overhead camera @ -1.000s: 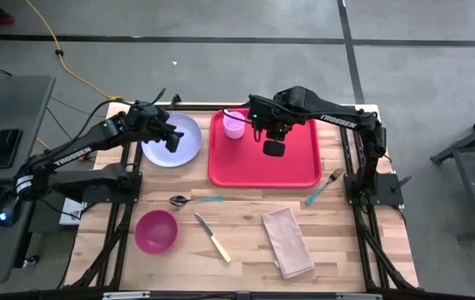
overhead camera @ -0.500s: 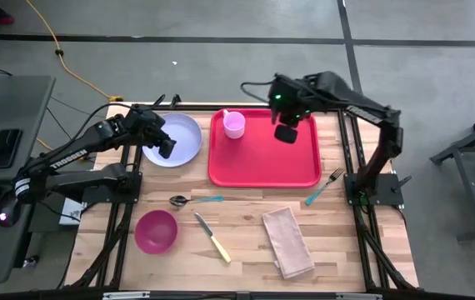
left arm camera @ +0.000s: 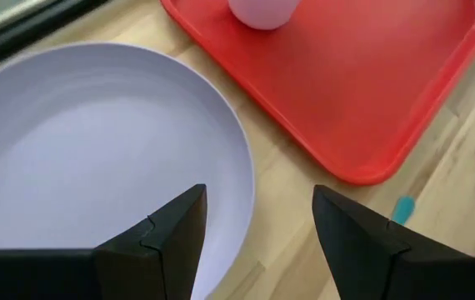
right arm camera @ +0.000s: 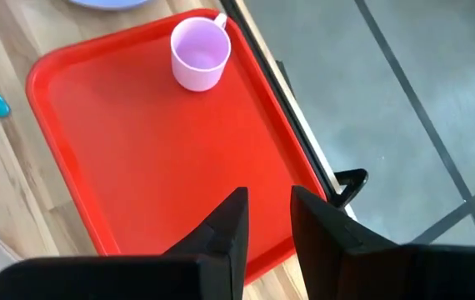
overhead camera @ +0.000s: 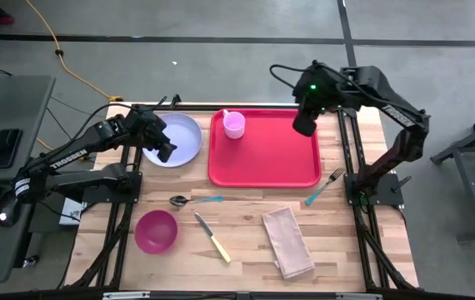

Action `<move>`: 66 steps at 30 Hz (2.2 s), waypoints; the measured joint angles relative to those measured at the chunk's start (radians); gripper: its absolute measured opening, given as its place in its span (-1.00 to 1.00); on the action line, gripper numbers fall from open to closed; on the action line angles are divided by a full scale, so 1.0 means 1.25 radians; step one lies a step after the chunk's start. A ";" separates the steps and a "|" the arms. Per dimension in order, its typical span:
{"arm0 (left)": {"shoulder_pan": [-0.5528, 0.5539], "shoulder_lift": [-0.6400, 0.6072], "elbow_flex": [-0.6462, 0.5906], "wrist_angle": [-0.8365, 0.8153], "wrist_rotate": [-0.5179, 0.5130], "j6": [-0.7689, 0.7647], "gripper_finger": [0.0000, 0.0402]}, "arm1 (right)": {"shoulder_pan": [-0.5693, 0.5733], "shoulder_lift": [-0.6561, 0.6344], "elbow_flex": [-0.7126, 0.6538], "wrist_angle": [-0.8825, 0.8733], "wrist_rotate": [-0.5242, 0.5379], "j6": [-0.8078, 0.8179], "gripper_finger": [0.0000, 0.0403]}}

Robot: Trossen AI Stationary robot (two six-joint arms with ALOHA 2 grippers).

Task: Set up tray
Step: Put the purple plate under the pink mug on the red tray

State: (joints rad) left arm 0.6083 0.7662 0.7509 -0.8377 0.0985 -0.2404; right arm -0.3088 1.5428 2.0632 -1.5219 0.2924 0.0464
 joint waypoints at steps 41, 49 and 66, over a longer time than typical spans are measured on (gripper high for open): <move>0.000 0.018 0.000 -0.003 0.066 -0.013 0.24 | 0.002 -0.487 -0.688 0.427 -0.052 0.123 -0.73; -0.046 0.075 0.000 -0.003 0.130 0.022 0.24 | 0.002 -0.545 -0.782 0.517 -0.074 0.154 -0.77; -0.206 0.285 0.000 -0.032 -0.105 0.020 0.24 | 0.002 -0.565 -0.853 0.563 -0.093 0.124 -0.70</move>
State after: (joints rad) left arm 0.3508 1.1228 0.7513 -0.8776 -0.0329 -0.2160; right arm -0.3069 0.8365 0.9974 -0.8179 0.1761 0.2012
